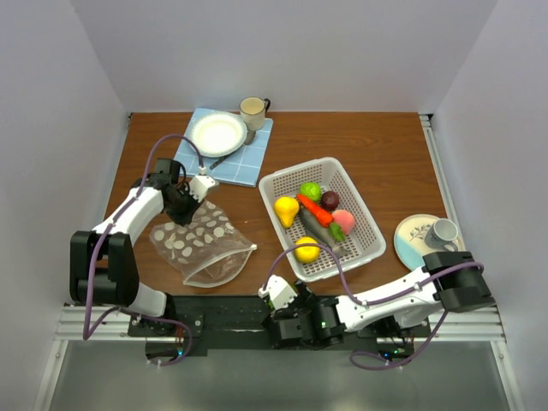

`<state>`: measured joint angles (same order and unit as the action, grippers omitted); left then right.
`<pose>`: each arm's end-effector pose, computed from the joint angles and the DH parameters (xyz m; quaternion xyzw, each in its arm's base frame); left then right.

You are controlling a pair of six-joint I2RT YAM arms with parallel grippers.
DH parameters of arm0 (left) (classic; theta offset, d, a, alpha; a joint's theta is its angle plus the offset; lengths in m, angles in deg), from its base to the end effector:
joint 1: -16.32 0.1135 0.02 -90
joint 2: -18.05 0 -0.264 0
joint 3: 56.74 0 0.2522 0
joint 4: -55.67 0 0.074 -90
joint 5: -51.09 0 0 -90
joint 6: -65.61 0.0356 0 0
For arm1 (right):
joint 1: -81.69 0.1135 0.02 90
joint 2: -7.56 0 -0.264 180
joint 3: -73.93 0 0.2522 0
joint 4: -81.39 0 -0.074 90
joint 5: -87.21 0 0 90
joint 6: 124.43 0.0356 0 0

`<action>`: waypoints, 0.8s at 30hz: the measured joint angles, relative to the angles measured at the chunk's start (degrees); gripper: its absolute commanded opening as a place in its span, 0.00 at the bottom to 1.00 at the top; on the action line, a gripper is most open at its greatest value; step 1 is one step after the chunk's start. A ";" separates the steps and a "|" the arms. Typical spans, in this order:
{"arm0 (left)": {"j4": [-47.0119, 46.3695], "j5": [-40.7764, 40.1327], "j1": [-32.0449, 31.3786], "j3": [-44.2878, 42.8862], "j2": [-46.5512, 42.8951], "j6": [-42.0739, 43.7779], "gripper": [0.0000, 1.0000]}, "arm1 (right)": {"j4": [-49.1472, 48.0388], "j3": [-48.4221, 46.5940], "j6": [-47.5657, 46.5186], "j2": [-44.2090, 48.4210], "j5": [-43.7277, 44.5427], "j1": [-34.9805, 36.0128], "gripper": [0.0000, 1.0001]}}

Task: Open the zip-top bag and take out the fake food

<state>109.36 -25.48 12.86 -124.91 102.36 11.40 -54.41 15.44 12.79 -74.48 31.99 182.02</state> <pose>0.2725 -0.0248 0.2041 0.3477 0.9141 -0.0622 0.1991 -0.0255 0.2533 0.1786 -0.3670 0.8634 0.0949 0.3330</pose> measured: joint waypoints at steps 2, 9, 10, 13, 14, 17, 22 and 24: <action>0.00 0.00 0.00 0.00 0.00 0.00 0.00 | -1.84 1.79 -0.63 0.11 -0.35 -2.16 0.99; 0.02 0.00 0.00 0.00 0.00 0.00 0.00 | -9.20 5.38 -6.56 0.63 -1.33 -11.45 0.99; 0.02 0.00 0.00 0.00 0.00 0.00 0.00 | -10.08 4.94 -7.69 0.04 -1.33 -11.91 0.99; 0.02 -0.02 0.00 0.00 0.00 0.02 0.00 | -13.38 1.92 -11.41 -4.22 -1.64 -12.20 0.99; 0.02 -0.04 0.00 0.00 0.00 0.02 0.00 | -14.93 0.81 -12.66 -5.97 -2.10 -12.20 0.99; 0.04 -0.13 0.00 0.00 0.00 0.07 0.00 | -18.97 -1.53 -15.89 -9.66 -3.67 -12.20 0.99; 0.02 -0.24 0.00 0.00 0.00 0.50 0.00 | -22.36 -4.07 -19.23 -12.20 -5.01 -12.22 0.99; 0.02 -0.24 0.00 0.00 0.00 0.72 0.00 | -23.19 -4.92 -20.28 -12.92 -5.22 -12.31 0.99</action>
<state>109.38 -25.72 12.86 -124.91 102.36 12.12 -77.60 10.52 -7.49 -87.40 26.77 169.72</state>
